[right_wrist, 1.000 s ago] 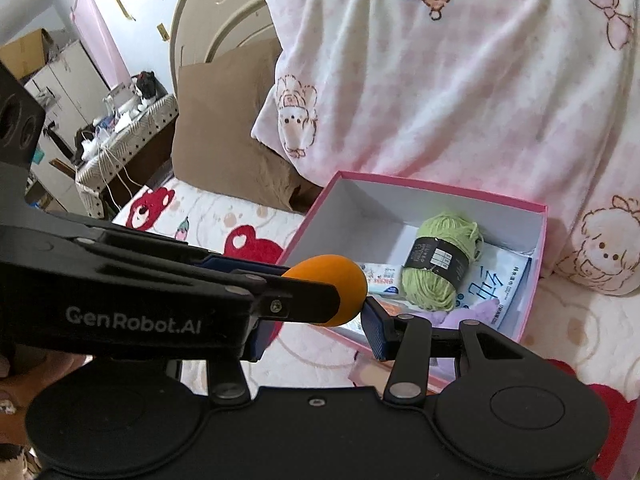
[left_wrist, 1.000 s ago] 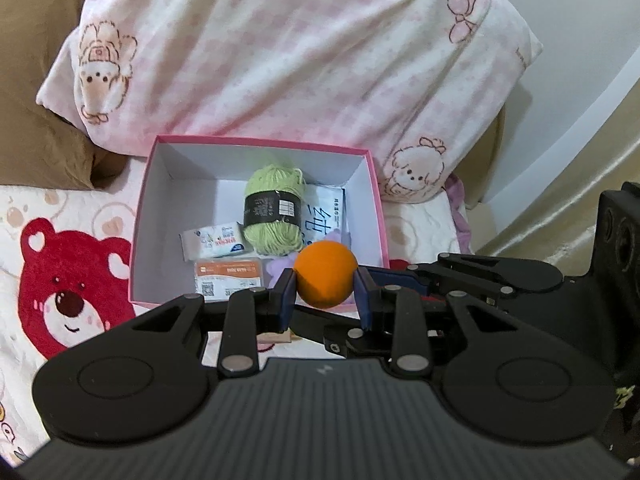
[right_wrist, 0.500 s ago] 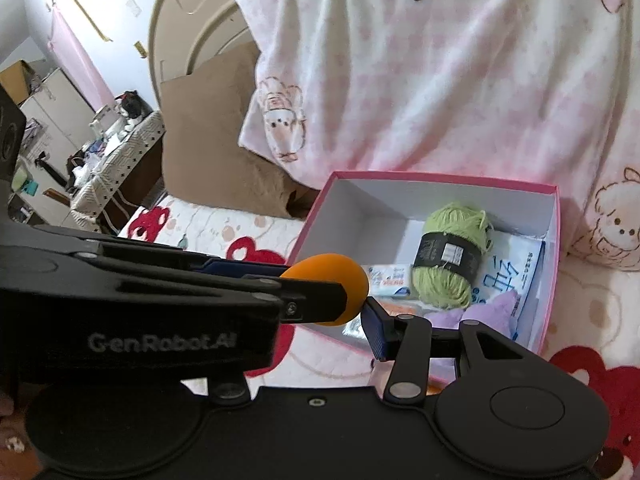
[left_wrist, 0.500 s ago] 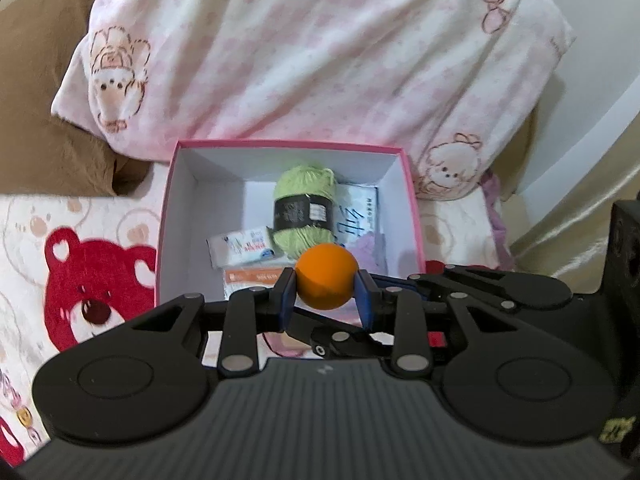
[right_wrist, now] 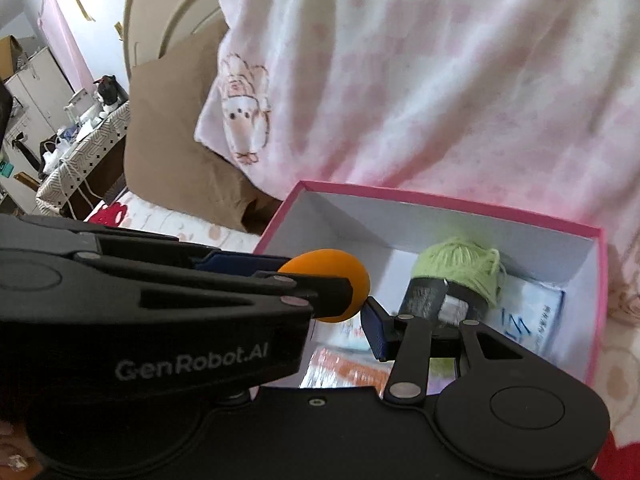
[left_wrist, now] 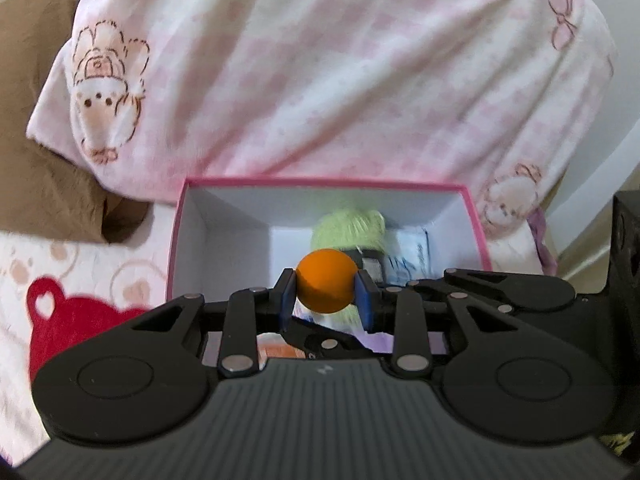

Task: Organize objects
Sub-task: 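Carry the orange sponge over the pink box and lower it inside, then open the left tool to release the sponge and withdraw upward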

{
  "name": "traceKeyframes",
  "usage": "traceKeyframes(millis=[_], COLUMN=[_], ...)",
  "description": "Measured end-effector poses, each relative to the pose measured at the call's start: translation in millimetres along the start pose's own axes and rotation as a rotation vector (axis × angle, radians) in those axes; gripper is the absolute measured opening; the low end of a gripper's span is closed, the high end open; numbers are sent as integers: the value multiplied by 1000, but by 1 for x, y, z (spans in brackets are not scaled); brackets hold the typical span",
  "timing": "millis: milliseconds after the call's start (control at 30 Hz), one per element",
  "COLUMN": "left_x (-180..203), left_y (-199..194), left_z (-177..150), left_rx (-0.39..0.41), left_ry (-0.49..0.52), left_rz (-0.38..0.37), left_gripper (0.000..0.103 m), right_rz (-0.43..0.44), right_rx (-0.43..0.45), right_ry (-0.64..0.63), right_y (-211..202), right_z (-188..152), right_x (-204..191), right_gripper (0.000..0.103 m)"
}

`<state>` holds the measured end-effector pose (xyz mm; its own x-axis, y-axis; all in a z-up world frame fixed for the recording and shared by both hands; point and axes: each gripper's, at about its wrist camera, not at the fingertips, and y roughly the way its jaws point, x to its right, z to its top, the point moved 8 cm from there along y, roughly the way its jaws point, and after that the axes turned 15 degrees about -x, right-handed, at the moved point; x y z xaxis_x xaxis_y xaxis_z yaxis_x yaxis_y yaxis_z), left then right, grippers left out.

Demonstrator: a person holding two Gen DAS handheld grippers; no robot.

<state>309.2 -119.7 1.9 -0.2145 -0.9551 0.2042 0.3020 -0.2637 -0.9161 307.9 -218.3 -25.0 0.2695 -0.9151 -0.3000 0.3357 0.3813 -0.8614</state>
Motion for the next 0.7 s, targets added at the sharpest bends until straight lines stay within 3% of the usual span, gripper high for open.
traceKeyframes(millis=[167,533,700], left_x=[-23,-53,-63], left_y=[33,77,87], left_z=[10,19,20], left_rx=[24,-19,-36], left_ry=[-47,-127,-157], left_rz=[-94,-152,-189], left_gripper=[30,30,29], right_rz=[-74,-204,-229], right_rx=[-39,-164,-159], right_ry=[-21,-179,-240], right_y=[29,72,76], right_z=[13,23,21], right_x=[11,8,6], right_gripper=[52,50,50])
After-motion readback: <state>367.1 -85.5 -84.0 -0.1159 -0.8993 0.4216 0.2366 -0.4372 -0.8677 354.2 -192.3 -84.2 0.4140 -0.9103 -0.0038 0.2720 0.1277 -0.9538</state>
